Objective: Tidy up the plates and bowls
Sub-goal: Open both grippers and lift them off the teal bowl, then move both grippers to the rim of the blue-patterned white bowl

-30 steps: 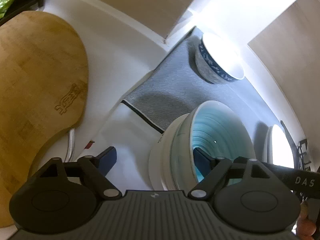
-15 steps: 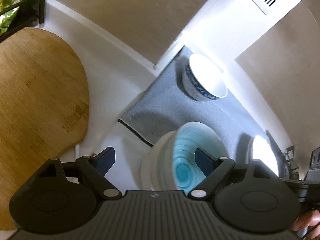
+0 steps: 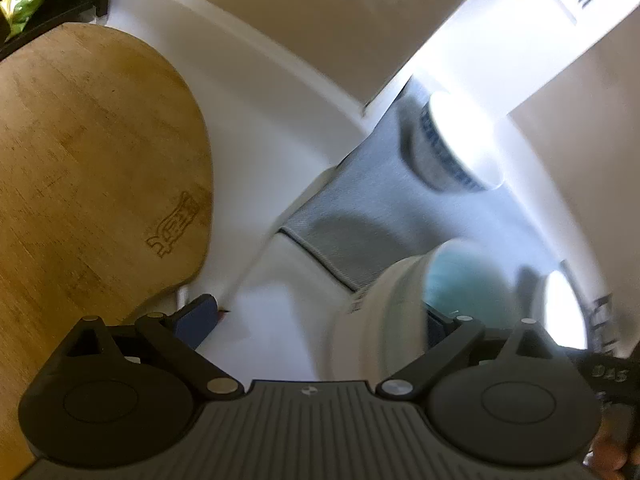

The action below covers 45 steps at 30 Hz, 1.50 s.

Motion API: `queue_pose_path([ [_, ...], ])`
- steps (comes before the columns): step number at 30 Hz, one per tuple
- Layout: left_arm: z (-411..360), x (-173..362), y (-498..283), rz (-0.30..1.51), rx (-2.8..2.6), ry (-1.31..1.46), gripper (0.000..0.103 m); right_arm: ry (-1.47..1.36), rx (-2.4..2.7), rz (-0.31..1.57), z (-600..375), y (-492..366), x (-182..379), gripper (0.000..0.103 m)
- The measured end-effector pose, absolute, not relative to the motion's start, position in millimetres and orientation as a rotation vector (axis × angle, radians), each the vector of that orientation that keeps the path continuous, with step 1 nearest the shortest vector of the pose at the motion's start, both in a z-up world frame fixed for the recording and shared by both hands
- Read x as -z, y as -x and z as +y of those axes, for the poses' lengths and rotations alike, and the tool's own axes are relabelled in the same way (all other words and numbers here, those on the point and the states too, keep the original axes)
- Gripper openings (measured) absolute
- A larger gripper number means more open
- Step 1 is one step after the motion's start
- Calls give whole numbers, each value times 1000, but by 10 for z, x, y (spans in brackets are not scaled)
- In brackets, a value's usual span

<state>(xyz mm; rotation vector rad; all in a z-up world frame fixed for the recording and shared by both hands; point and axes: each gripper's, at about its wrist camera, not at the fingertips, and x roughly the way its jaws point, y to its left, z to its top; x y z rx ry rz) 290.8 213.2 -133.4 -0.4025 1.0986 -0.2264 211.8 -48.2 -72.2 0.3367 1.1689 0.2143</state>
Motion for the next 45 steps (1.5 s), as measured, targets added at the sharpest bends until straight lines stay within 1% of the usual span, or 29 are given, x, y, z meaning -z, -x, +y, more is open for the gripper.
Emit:
queue_pose_path([
  [3,2118,1061,-2896,1045,272,427,99,-381,-229,1126,-568,-2161,622,35],
  [5,2052,863,-2928,1004,302,424,100,-404,-218,1086,-651,-2217,538,41],
  [8,1921,664,-3039,965,309,432,102,-418,-175,1027,-791,-2362,440,45],
  [10,1794,613,-3174,969,287,440,102,-422,-134,1002,-883,-2485,413,45],
  [15,1456,694,-3531,1042,212,457,102,-435,-58,972,-1061,-2812,464,48],
  [23,1103,923,-3984,1114,105,521,101,-453,31,1011,-1238,-3235,819,48],
  [25,1081,1006,-4079,1137,69,531,98,-464,33,1013,-1266,-3284,865,48],
  [28,1062,1106,-4178,1164,29,543,95,-469,34,1015,-1290,-3347,899,48],
  [34,1038,1208,-4259,1182,-14,542,95,-475,44,1024,-1324,-3492,973,48],
  [45,1108,1272,-4366,1195,-56,564,95,-492,55,990,-1341,-3509,903,48],
])
